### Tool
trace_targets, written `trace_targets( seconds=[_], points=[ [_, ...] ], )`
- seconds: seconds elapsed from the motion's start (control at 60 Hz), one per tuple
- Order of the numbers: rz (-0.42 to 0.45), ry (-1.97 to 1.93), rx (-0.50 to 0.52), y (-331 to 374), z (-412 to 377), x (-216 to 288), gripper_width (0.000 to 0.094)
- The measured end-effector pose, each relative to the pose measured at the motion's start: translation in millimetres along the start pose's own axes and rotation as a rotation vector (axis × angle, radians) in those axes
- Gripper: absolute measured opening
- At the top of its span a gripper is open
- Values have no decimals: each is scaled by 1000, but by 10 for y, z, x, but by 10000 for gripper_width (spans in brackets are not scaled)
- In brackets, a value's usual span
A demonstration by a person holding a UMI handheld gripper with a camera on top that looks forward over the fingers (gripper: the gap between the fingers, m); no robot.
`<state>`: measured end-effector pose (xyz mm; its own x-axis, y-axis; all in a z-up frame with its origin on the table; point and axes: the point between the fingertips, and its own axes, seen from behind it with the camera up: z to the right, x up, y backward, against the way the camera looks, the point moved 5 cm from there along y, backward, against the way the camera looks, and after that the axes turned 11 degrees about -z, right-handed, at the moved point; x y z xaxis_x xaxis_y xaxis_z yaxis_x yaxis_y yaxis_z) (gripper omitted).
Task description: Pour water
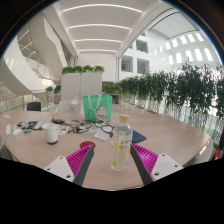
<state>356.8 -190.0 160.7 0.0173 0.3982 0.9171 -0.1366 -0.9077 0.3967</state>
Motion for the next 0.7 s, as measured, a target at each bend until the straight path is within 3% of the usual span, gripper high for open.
trace_targets(
  seconds=[0.117,0.267,0.317,0.35,0.5,0.633,0.7],
  points=[
    [-17,29,-35,-686,256,-178,824],
    [35,-15,-23,-1310,307,-131,823],
    [46,-46,13,-1452,256,-101,729],
    [39,-60,22,-1540,264,-106,511],
    [76,-99,13,-1629,206,-99,452],
    [-26,-131,-11,-1669,224,-69,360],
    [-60,-122,-17,-1660,184,84,359]
  ],
)
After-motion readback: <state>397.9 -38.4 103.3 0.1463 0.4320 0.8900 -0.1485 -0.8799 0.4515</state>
